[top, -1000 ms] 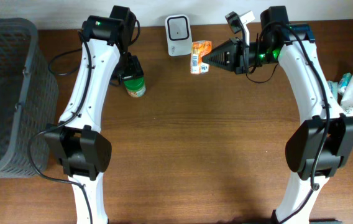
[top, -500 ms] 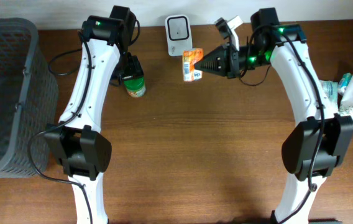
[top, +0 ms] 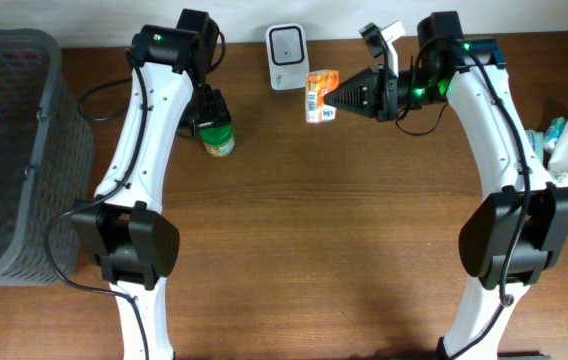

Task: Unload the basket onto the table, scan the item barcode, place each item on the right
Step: 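Hold the orange pack in front of the scanner, then carry the orange pack to the far right pile and release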

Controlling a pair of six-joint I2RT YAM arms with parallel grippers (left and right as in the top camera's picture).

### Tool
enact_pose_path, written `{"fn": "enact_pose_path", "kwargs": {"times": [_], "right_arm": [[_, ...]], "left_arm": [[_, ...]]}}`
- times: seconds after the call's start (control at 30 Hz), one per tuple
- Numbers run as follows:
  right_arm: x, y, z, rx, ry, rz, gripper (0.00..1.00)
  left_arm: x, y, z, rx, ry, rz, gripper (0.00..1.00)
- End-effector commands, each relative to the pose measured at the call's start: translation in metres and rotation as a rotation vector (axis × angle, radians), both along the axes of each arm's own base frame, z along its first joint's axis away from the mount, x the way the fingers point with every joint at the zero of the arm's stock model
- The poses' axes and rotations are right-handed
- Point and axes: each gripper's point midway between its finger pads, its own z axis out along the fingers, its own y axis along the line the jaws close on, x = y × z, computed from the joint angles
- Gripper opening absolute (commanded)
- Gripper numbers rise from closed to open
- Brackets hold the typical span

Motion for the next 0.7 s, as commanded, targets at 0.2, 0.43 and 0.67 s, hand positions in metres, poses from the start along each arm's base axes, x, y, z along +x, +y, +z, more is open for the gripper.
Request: {"fn": "enact_pose_path", "kwargs": {"times": [0.2,0.43,0.67], "right_arm": [[0.028,-0.016,-0.099,-0.706,0.286,-0.346,0.04],[0.065,-0.064,-0.129,-1.215,0.169,-0.828,0.04],[0.097,-0.053,-0.111,-1.162,0.019,-0.921,0.04]], "left_arm": [[0.003,0.002,0.006,0.008,-0.02,-0.005,0.99],[0.003,0.002,0.006,0.008,-0.02,-0.005,0.99],[0.003,0.002,0.006,0.008,-0.02,-0.005,0.99]]}}
